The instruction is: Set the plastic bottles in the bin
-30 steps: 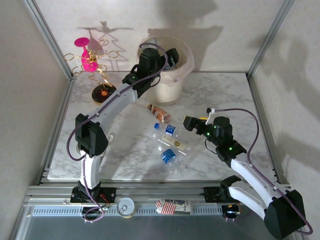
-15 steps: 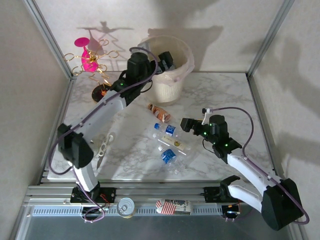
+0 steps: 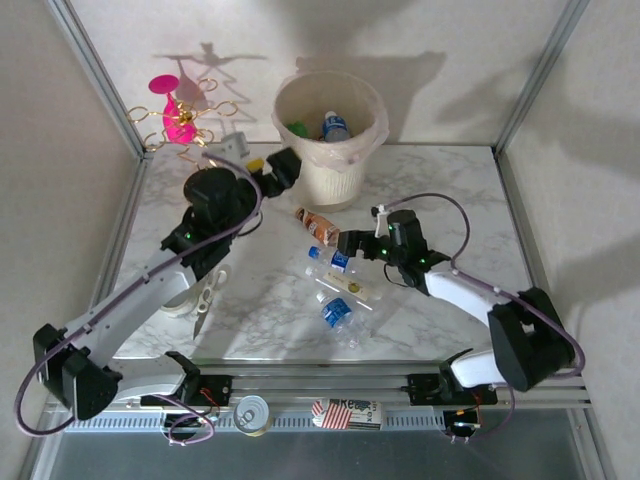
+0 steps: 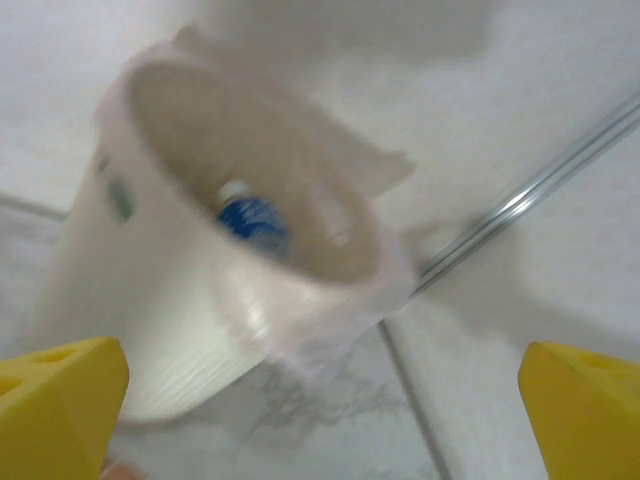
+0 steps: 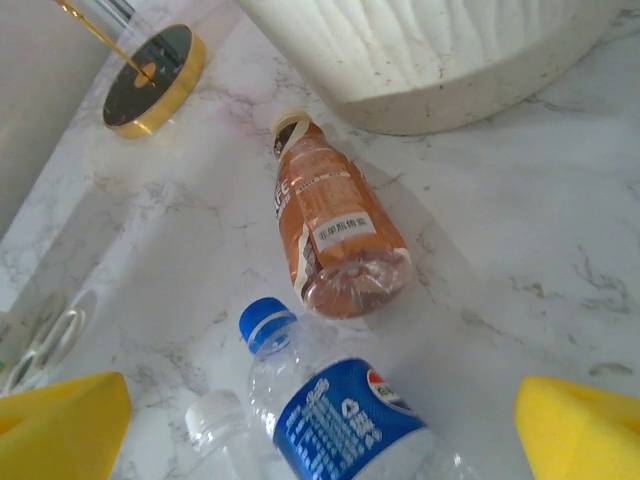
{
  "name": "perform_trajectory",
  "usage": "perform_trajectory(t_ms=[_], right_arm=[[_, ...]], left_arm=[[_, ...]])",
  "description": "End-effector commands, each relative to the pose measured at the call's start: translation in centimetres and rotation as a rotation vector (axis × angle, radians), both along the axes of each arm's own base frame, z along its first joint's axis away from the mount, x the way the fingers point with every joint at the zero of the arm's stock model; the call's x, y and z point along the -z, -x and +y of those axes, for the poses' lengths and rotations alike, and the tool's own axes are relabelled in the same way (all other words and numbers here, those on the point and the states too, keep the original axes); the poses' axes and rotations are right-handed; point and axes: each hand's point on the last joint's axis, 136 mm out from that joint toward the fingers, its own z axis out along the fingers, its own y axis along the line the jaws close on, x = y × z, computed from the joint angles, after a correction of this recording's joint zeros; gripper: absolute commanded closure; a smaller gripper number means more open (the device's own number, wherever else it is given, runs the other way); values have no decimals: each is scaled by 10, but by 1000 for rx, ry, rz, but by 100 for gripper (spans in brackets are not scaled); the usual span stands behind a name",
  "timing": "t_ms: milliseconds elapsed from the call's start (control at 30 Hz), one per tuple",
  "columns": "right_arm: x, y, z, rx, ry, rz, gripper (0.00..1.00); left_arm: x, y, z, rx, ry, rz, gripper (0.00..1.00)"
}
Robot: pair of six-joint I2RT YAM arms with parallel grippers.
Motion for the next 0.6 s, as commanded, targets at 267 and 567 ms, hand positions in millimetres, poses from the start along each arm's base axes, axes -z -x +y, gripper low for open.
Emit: perform_trajectory(t_ms=[267, 567], right_arm=[[26, -36, 42, -95, 122, -15, 7], [62, -59, 58, -74, 208, -7, 12]], left_arm=[[139, 55, 75, -239, 153, 225, 0], [200, 78, 95, -302, 308, 304, 0]])
